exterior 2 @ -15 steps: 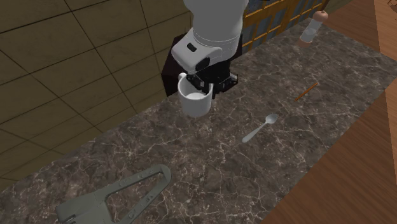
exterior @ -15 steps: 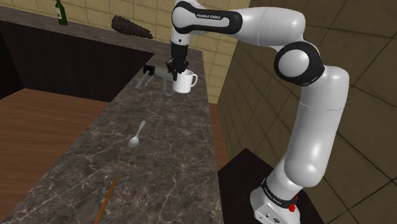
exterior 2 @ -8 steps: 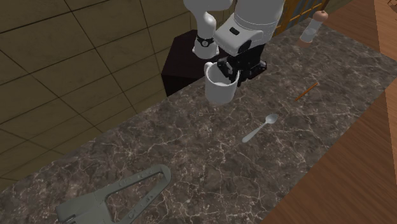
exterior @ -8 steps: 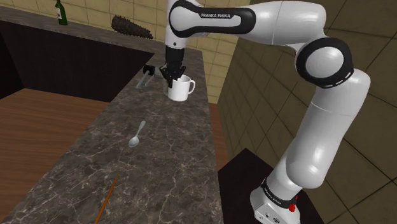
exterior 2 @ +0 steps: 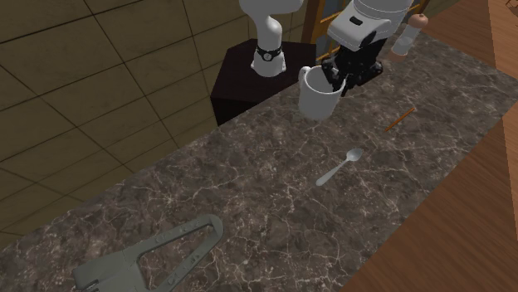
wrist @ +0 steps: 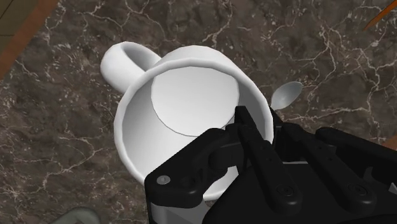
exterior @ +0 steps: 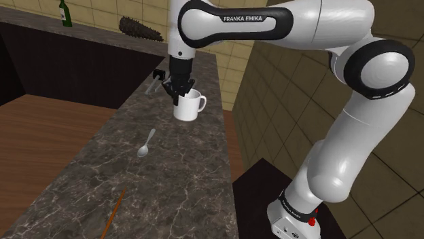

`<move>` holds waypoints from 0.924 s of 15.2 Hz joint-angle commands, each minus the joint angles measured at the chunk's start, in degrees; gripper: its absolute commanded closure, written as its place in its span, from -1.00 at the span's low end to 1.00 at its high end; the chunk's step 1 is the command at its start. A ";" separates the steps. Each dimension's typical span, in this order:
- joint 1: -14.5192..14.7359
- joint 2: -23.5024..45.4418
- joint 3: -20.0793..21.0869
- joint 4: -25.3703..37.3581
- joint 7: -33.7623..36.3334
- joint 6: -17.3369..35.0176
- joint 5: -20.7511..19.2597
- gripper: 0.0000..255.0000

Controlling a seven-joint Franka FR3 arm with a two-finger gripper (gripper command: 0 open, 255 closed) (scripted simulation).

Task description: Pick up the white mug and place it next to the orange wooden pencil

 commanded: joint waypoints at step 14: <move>9.80 -3.15 9.93 -3.46 19.41 1.07 1.68 1.00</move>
